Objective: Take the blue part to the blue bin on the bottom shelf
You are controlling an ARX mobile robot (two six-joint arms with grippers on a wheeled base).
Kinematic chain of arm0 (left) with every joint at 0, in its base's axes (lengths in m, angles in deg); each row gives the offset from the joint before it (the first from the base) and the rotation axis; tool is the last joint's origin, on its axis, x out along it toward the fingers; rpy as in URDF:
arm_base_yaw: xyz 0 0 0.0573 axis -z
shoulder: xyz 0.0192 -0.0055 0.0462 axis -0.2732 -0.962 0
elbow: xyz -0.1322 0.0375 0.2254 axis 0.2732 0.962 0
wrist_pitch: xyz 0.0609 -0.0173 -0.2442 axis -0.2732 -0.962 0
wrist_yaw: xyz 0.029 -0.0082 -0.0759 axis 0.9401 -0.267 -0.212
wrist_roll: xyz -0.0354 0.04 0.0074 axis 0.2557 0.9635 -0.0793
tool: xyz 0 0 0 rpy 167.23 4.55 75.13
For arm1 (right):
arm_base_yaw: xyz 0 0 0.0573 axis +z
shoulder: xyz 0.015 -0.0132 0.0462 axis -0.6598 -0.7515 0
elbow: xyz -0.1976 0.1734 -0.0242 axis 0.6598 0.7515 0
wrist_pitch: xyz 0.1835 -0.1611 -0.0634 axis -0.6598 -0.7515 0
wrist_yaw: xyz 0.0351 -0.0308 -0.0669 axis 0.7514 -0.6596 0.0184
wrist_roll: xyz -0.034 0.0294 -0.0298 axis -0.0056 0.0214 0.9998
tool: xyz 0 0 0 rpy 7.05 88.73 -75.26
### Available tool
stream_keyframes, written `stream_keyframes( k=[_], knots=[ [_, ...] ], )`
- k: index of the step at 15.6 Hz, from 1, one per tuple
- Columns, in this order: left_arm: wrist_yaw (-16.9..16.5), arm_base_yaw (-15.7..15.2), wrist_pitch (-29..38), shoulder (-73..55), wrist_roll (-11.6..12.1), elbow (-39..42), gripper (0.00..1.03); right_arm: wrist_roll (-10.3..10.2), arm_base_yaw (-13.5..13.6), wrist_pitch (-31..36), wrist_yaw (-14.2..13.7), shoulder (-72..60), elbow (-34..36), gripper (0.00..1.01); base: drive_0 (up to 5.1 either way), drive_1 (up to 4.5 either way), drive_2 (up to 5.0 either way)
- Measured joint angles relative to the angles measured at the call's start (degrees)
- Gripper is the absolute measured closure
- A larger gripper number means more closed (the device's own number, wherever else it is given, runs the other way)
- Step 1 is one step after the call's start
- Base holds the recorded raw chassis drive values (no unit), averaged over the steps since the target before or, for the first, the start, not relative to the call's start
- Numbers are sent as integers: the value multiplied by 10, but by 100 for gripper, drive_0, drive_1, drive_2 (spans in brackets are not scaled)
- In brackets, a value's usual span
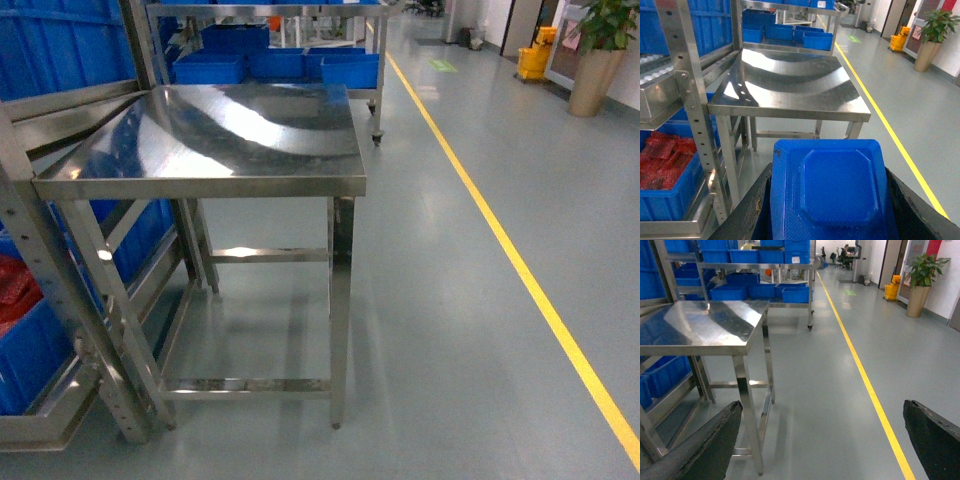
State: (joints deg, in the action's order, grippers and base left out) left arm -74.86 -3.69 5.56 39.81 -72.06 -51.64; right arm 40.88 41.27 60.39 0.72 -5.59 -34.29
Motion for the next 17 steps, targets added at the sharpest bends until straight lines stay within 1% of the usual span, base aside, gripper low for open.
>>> stream_keyframes(
  k=[16,17],
  knots=[
    [-1,0,-2,-1,0,0,59,0,0,0,-2,0,0,3,-7,402,-416],
    [-1,0,-1,-1,0,0,59,0,0,-1,-2,0,0,3,-479,262,262]
  ],
)
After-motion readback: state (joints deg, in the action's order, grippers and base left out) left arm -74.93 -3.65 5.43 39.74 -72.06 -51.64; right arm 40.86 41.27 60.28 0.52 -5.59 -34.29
